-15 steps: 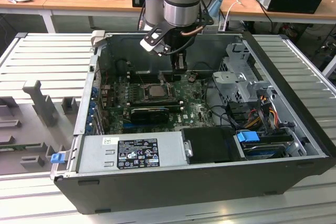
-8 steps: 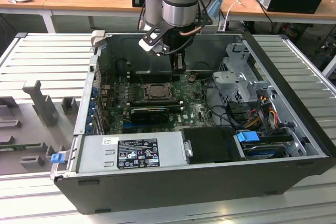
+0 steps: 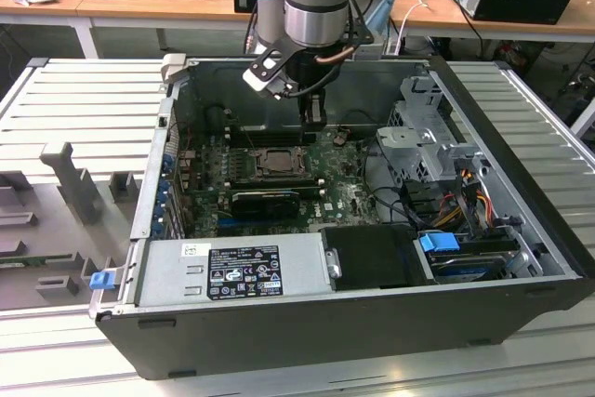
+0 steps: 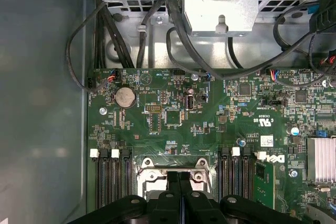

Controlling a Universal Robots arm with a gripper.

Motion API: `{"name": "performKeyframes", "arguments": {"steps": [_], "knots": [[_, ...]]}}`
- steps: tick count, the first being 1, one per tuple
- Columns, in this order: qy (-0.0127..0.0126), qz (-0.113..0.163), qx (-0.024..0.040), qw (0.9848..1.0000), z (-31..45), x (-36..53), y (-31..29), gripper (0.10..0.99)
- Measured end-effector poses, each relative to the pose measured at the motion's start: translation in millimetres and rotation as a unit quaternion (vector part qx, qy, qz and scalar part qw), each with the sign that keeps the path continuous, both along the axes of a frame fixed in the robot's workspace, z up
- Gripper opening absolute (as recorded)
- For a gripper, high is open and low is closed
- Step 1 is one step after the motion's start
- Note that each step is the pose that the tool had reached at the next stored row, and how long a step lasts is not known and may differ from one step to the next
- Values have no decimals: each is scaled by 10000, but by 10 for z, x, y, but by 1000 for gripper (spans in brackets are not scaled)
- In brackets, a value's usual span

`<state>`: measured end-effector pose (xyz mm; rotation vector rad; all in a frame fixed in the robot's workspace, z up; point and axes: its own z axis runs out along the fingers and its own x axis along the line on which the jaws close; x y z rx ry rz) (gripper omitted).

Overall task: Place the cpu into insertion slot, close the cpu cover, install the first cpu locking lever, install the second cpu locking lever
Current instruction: 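Close the cpu cover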

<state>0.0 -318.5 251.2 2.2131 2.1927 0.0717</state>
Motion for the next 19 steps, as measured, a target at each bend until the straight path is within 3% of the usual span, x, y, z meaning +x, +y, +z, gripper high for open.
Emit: {"name": "performKeyframes", "arguments": {"steps": [19], "knots": [[0, 0, 0, 10000, 0, -55, 0, 106]]}}
